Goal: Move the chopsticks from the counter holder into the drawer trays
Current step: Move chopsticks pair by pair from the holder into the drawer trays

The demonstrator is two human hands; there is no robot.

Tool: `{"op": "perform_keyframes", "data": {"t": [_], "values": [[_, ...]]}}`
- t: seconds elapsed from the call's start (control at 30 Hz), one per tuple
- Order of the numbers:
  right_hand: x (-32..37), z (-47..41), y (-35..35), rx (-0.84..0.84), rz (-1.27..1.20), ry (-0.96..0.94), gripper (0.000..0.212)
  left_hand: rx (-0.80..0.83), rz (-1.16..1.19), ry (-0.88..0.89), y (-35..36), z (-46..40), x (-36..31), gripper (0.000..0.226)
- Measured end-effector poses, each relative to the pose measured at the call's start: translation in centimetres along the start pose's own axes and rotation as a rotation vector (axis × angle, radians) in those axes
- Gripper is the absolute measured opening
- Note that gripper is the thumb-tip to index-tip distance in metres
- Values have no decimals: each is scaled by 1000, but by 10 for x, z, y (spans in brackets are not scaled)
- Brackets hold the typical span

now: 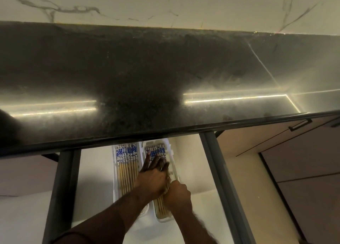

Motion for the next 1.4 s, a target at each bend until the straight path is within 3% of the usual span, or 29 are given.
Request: {"op": "perform_keyframes", "data": {"t": [0.3,0.7,0.97,1.2,1.4], "values": [[8,1,6,-61,42,-18,29,73,-111,3,0,1,-5,64],[6,7,10,-71,-20,-68,34,46,-116,-12,2,-2,-6,65],[8,19,6,-107,96,-115,33,22,-107,-3,-4,2,-4,68],[5,49,-19,-299,138,-220,43,-115,1,8,-22,26,-3,63],[-2,79,-39,-363,95,-252,44,-196,88,-36,-34,67,-7,67]]}}
Point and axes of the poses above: each hand's wrist, its own z-axis away from the middle knuckle, its own y-axis out of the palm, x = y × z, the point moved 6 cm from there along -z, towards the middle knuckle, and after that the axes turned 13 degrees about x, right-handed, at the moved point
